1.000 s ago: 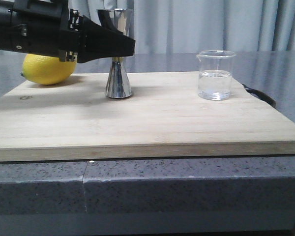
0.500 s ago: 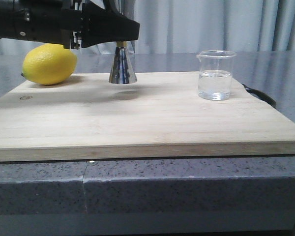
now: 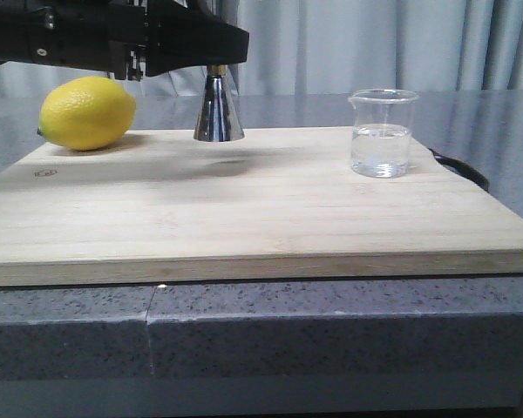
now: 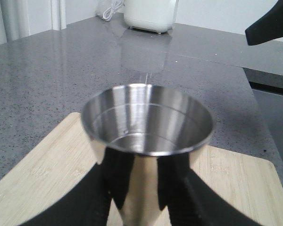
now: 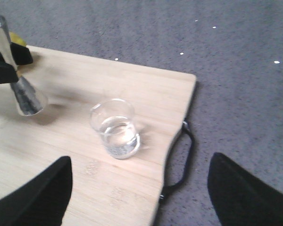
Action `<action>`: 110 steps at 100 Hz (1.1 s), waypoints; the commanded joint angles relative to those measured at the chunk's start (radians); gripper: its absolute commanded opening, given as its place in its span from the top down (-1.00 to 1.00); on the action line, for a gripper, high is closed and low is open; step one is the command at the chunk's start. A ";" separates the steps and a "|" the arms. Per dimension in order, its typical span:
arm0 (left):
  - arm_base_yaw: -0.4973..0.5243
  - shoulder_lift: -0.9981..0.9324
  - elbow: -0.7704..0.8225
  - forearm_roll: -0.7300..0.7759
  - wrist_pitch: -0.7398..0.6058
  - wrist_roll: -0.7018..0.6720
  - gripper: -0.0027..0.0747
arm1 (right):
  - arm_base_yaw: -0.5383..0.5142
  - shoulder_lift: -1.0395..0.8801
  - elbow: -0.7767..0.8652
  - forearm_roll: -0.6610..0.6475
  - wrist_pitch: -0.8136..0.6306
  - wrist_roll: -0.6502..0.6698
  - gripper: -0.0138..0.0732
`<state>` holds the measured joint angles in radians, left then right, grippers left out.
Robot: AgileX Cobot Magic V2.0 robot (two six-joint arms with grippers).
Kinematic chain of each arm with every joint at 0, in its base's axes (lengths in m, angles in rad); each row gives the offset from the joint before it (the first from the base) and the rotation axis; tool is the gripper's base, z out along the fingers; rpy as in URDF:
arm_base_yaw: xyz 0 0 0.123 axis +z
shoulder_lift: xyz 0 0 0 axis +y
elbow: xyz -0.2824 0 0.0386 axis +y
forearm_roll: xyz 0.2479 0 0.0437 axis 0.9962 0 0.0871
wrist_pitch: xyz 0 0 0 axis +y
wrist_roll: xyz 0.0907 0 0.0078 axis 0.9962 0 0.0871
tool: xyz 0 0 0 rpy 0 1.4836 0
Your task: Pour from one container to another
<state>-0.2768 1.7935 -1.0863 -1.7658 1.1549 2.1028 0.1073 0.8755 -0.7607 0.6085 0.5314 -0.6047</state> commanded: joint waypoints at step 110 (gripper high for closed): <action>-0.008 -0.040 -0.030 -0.099 0.090 -0.009 0.40 | 0.296 0.070 0.242 -0.640 -0.784 0.698 -0.54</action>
<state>-0.2768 1.7935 -1.0872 -1.7658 1.1549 2.1020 0.3976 0.9543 -0.5418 0.0916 -0.0134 -0.0521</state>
